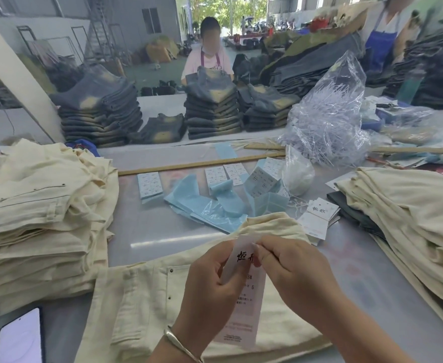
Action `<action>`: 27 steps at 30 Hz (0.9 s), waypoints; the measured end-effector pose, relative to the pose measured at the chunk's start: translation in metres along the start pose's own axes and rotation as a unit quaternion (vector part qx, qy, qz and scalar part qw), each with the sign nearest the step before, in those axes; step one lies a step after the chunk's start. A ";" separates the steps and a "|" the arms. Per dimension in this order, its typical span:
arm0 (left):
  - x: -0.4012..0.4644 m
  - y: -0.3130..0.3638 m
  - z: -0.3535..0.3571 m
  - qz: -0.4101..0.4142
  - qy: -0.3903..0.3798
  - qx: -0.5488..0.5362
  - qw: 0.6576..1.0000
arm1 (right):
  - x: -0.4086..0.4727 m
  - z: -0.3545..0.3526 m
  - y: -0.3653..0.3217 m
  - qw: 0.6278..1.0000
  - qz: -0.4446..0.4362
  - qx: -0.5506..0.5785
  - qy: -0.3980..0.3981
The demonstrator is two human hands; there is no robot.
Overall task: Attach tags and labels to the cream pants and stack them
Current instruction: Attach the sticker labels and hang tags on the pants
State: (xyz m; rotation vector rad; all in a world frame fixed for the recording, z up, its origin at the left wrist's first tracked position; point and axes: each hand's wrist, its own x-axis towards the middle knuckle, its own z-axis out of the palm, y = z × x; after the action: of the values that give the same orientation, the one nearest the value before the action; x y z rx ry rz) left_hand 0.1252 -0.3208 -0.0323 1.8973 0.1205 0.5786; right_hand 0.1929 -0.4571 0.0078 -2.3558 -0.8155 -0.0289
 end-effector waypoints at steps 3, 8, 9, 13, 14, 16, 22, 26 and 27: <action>0.001 -0.001 -0.001 0.012 -0.001 0.011 1.000 | 0.002 0.002 -0.001 1.000 0.003 0.009 0.010; 0.001 -0.001 -0.004 -0.009 -0.013 -0.099 0.995 | 0.004 0.003 0.000 1.000 -0.004 0.012 0.010; 0.003 0.000 -0.005 -0.045 -0.004 -0.151 0.987 | 0.005 0.003 -0.001 1.000 -0.008 0.013 0.007; 0.012 -0.005 -0.006 -0.133 -0.024 -0.250 0.959 | 0.006 0.003 -0.004 0.999 -0.031 0.014 -0.017; 0.013 -0.006 -0.006 -0.139 -0.030 -0.259 0.955 | 0.007 0.003 -0.005 0.999 -0.038 0.016 -0.024; 0.014 -0.008 -0.005 -0.142 -0.028 -0.277 0.950 | 0.008 0.005 -0.004 0.998 -0.043 0.014 -0.034; 0.015 -0.013 -0.006 -0.103 -0.016 -0.212 0.972 | 0.015 0.015 0.010 0.993 -0.045 0.072 -0.083; 0.019 -0.023 -0.007 -0.134 0.030 -0.162 0.977 | 0.023 0.020 0.032 0.981 -0.009 0.174 -0.089; 0.020 -0.027 -0.009 -0.153 0.047 -0.167 0.973 | 0.025 0.020 0.039 0.977 0.008 0.189 -0.094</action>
State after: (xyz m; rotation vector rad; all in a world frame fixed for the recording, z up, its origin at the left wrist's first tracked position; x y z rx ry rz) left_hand 0.1443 -0.2956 -0.0472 1.4890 0.3499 0.4461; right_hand 0.2311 -0.4556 -0.0247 -2.0224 -0.8107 0.3332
